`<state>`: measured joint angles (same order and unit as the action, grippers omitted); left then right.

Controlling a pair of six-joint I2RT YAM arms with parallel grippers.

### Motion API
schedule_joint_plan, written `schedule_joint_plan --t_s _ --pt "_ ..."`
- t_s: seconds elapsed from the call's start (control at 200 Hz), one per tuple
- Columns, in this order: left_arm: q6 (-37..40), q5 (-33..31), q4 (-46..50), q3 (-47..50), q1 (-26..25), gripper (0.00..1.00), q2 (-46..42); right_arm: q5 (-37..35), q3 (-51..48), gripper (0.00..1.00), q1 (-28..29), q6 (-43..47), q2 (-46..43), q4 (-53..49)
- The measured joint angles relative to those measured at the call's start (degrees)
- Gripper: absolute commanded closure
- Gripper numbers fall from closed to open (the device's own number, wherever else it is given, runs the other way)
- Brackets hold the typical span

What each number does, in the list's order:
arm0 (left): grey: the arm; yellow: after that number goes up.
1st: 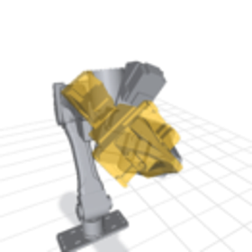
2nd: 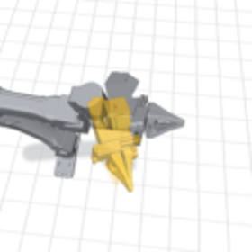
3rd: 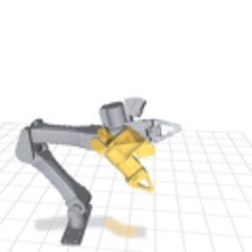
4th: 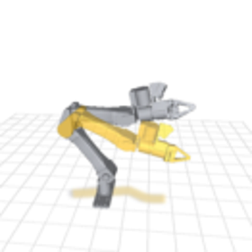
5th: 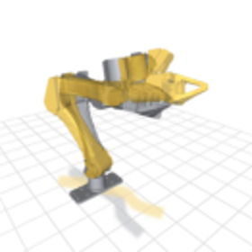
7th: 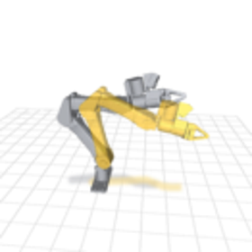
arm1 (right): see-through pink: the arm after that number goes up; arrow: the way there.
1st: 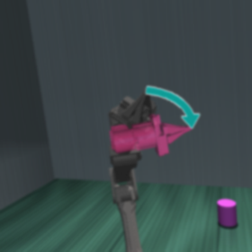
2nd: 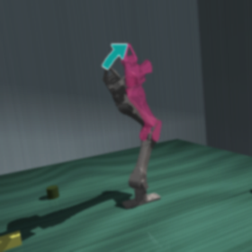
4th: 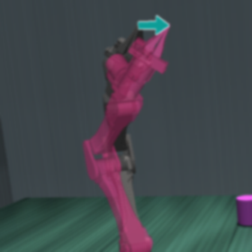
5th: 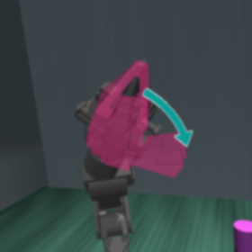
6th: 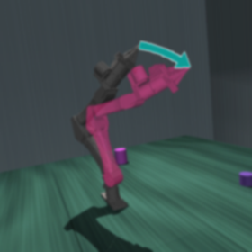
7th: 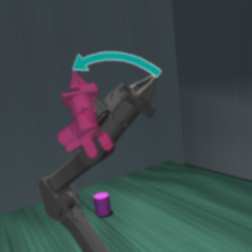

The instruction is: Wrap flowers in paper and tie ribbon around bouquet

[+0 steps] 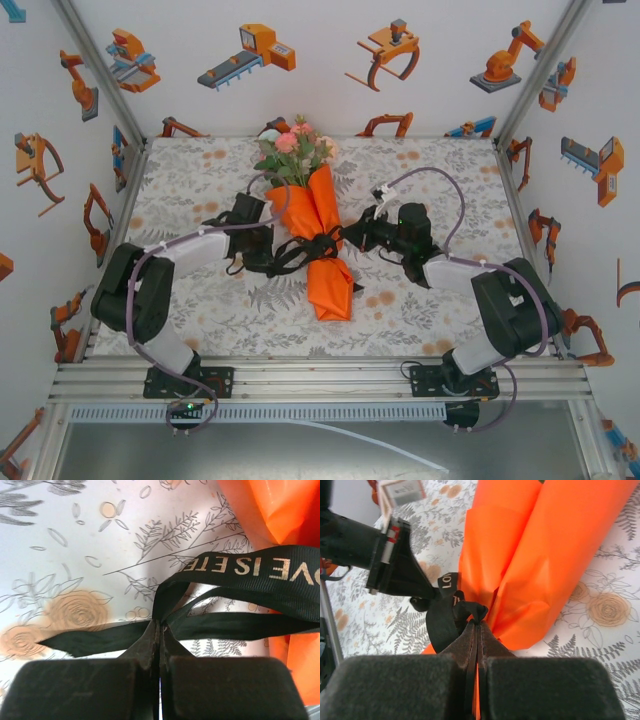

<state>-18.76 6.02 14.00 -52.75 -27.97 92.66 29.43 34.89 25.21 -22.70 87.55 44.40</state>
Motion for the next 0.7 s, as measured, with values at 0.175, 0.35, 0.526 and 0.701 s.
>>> schedule_joint_plan --t_s 0.175,0.35,0.526,0.701 --pt "-0.1 -4.8 0.4 1.9 2.3 1.0 -7.3 -6.5 -0.5 1.0 0.0 -0.9 -0.1 -0.1" --pt "-2.2 -10.4 0.6 5.9 4.0 1.0 -13.5 -11.7 -1.7 1.0 -0.4 -2.0 -0.2 -1.4" --pt "-5.9 -18.0 1.6 9.4 4.7 1.0 -17.1 -17.2 -3.9 1.0 -2.0 -3.6 -1.0 -3.9" --pt "-10.1 -23.1 3.4 10.1 7.8 1.0 -17.5 -20.7 -4.6 1.0 -4.7 -4.5 -2.6 -7.6"
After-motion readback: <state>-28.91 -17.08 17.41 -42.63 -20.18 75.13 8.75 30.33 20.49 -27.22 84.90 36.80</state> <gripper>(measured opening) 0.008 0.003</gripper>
